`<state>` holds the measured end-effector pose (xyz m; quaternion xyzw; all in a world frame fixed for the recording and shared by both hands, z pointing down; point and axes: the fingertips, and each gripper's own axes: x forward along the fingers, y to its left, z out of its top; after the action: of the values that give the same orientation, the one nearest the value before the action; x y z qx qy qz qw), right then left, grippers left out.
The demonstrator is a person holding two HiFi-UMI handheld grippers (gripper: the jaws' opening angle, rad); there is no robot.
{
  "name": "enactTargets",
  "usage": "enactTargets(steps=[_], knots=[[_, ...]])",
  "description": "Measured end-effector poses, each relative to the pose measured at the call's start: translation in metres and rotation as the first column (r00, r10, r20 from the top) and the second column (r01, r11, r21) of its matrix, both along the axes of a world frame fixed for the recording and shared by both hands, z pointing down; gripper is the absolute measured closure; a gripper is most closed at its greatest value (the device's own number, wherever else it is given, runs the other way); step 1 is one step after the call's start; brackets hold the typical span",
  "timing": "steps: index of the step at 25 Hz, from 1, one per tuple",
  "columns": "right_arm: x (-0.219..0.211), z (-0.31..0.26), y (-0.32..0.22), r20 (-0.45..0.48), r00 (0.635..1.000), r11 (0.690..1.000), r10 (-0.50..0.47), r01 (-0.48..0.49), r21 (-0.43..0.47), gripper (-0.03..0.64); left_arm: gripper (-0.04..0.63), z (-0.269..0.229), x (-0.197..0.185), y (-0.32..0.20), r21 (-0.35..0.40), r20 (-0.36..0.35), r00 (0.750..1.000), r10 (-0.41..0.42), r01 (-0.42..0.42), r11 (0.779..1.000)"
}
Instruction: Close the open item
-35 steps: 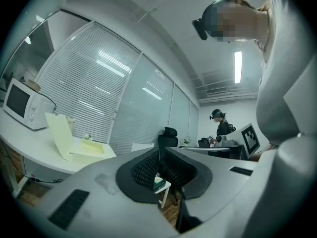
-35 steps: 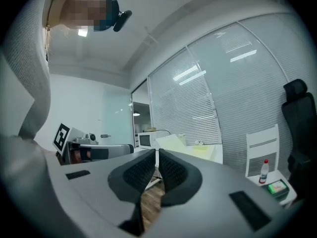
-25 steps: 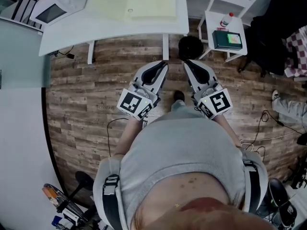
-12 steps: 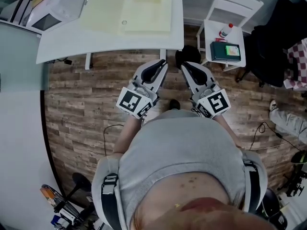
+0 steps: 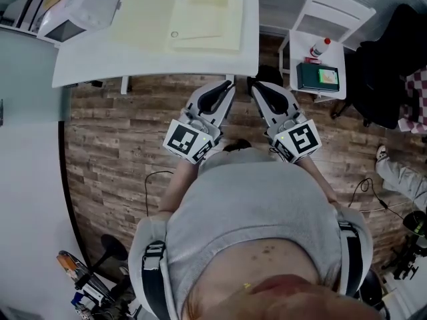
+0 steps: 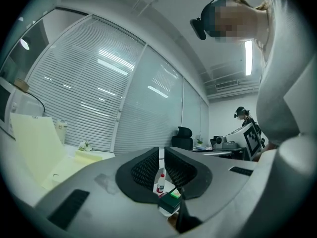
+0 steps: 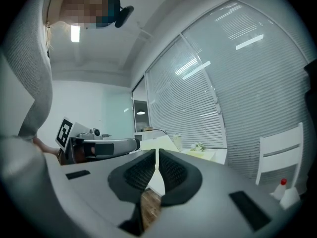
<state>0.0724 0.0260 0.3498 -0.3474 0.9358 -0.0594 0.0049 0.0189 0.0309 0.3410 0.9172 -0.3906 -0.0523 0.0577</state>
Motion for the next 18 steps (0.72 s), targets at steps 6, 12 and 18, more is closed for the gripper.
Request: enactTargets(steps=[6,12,18], knots=[[-0.011,0.004,0.003,-0.002,1.0,1.0,0.005,-0.005,-0.019,0.54,0.555,0.001,-0.012,0.0,-0.003,-0.006,1.0,0.002,-0.002,1.0],[-0.019,0.007,0.007,0.003,1.0,0.999,-0.002,0.002,-0.033,0.54,0.555,0.004,-0.02,0.0,-0.016,-0.01,1.0,-0.012,0.011,1.0],[-0.023,0.004,0.01,0.013,1.0,1.0,0.007,-0.006,-0.03,0.54,0.555,0.004,-0.025,0.003,-0.018,-0.012,1.0,-0.009,0.009,1.0]])
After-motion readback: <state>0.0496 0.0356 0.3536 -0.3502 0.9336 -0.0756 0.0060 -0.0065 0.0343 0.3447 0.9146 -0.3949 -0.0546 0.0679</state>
